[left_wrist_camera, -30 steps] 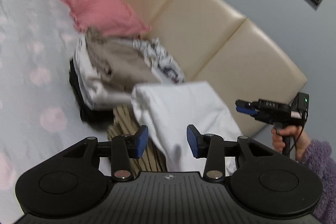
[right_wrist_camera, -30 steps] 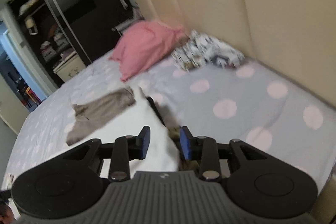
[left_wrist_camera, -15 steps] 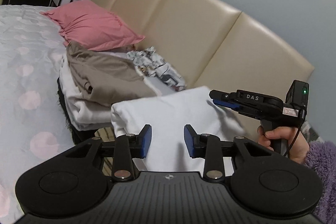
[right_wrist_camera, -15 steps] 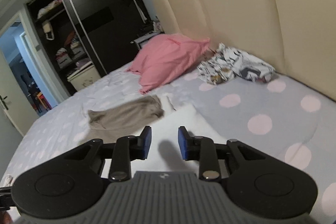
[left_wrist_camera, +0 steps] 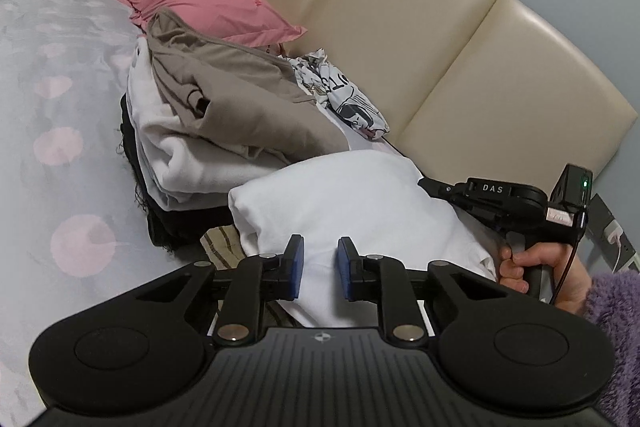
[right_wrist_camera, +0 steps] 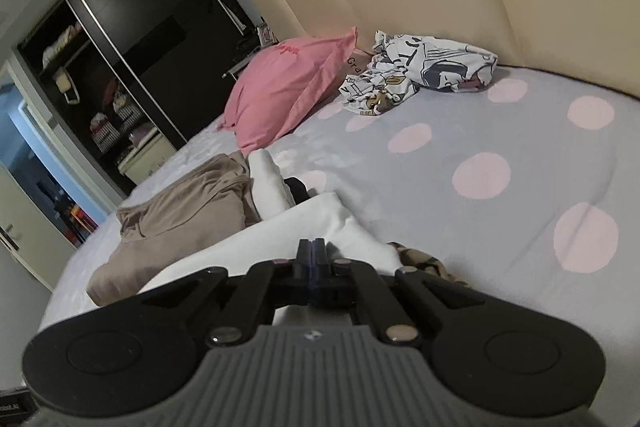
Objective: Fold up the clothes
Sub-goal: 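Lower the shirt onto the clothes stack and open the left tool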
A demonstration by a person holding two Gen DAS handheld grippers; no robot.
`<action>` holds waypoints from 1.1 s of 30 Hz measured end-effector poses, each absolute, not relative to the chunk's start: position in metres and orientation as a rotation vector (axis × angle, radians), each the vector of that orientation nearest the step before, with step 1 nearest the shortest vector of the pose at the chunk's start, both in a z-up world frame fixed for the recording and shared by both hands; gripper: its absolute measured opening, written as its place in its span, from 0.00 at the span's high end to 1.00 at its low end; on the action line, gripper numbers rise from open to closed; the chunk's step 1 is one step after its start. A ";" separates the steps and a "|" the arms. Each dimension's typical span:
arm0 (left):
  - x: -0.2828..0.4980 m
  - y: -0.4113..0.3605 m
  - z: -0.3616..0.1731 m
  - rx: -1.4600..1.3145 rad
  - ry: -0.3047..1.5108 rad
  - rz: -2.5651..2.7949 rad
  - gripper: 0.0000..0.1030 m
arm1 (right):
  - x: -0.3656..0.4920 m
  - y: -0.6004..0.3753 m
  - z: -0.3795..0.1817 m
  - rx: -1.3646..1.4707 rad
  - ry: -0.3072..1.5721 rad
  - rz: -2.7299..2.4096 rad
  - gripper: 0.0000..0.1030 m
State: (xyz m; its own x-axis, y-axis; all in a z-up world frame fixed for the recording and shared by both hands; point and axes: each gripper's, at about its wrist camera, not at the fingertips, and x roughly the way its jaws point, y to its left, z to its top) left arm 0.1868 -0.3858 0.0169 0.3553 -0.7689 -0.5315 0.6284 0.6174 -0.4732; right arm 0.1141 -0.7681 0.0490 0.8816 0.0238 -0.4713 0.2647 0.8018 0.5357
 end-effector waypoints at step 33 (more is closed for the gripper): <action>0.066 -0.247 0.127 -0.012 0.562 -0.821 0.47 | -0.002 -0.552 0.183 0.377 0.498 0.163 0.37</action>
